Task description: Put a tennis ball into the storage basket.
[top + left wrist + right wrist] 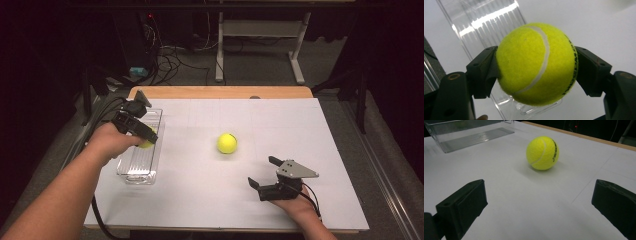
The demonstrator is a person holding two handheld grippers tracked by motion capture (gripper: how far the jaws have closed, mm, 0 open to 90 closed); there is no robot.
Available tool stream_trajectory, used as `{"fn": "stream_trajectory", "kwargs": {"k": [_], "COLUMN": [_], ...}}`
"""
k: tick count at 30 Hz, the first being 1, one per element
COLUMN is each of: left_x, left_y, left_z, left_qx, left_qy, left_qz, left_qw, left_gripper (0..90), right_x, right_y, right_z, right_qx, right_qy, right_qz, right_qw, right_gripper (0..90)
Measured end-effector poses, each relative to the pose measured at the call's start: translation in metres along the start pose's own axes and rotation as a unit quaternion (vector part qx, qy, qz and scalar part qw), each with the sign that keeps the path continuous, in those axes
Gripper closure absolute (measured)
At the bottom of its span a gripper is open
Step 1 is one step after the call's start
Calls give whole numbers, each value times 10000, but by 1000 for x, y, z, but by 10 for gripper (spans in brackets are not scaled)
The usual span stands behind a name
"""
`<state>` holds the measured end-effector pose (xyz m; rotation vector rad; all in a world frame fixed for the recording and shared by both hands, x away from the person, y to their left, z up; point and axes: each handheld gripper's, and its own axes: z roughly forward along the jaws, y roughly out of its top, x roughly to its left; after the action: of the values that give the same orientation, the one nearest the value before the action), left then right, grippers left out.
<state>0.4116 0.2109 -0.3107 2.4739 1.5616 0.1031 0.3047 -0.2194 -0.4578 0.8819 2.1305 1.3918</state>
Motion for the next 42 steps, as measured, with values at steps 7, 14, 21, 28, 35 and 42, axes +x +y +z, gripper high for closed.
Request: {"fn": "stream_trajectory", "kwargs": {"k": [7,14,21,28,35,42], "left_x": [16,29,30,30,33,36], "left_y": [1,3,7,12,15,17], "left_z": [3,1,9,23,35,42], "left_qx": [72,76,131,226,327,371], "left_qy": [115,160,134,153,123,93], "left_qz": [-175,-379,-360,-365,-407,-418], "left_qw": [9998,9991,9992,9990,9986,9984], "left_gripper": [264,263,263,263,262,261], "right_x": [-3,-7,-8,-8,-7,-7], "right_y": [-4,-7,-9,-9,-9,-9], "right_z": [-2,-7,-7,-7,-7,-7], "right_qx": [50,67,80,83,74,91], "right_qy": [-15,-45,-49,-38,-53,-51], "right_qz": [-5,15,60,52,64,49], "right_qw": [10000,10000,9999,9999,9999,9999], "right_gripper": [0,0,0,0,0,0]}}
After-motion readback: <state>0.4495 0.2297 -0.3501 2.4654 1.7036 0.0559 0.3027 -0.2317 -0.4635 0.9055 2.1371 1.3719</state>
